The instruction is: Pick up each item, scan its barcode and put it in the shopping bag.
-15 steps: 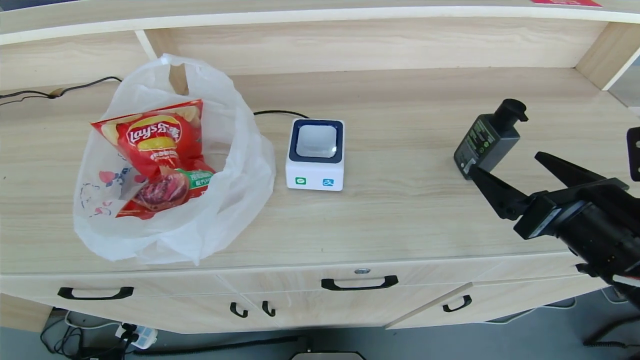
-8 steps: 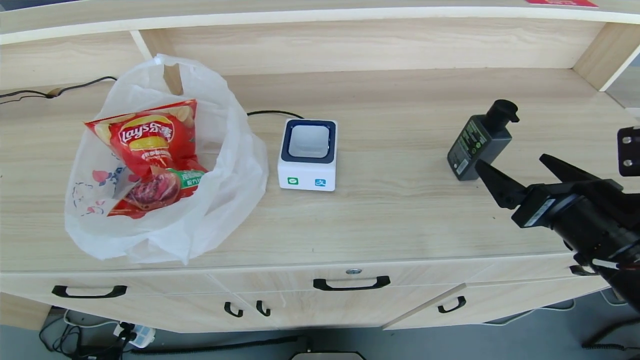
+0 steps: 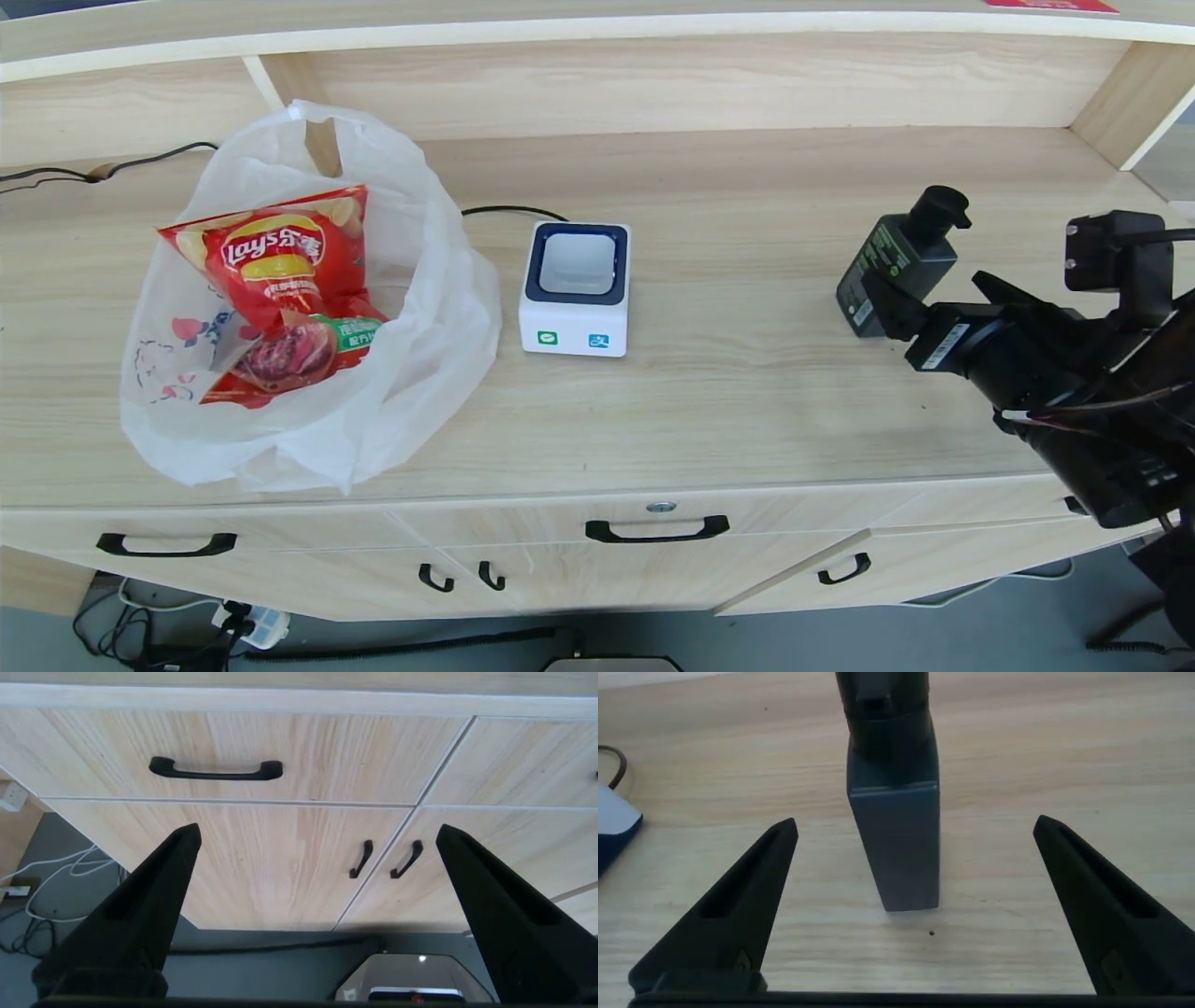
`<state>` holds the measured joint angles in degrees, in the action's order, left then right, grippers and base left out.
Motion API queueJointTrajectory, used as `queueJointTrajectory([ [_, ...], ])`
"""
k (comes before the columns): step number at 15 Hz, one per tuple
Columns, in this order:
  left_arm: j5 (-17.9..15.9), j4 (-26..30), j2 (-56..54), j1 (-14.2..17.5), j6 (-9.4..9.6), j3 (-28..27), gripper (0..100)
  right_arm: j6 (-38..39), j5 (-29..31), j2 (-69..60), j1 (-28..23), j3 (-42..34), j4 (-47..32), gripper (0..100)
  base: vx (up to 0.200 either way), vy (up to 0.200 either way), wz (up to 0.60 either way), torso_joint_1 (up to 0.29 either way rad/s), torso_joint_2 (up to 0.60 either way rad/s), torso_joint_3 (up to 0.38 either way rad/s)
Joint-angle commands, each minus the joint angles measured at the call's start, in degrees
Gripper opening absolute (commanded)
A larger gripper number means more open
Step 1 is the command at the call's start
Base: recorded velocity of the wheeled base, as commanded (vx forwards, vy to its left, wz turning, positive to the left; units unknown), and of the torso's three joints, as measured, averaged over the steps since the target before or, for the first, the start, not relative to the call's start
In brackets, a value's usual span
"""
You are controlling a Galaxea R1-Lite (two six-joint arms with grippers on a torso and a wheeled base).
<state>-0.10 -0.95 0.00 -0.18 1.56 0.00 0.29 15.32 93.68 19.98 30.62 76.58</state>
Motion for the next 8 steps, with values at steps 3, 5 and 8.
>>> queueJointTrajectory([
  [3,0.01,-0.10,0.09,0.09,-0.07,0.00,100,-0.20,-2.93,6.77,-0.64,7.08,0.06,100,0.000,0.000,0.00,0.000,0.00,0.000],
  [5,0.01,-0.02,0.09,0.01,-0.07,0.00,100,-0.29,-3.46,8.71,-0.82,8.66,0.06,100,0.000,0.000,0.00,0.000,0.00,0.000],
  [8,0.01,-0.10,0.09,0.01,-0.07,0.00,100,-0.29,-3.46,9.32,-1.96,10.33,0.50,100,0.000,0.000,0.00,0.000,0.00,0.000],
])
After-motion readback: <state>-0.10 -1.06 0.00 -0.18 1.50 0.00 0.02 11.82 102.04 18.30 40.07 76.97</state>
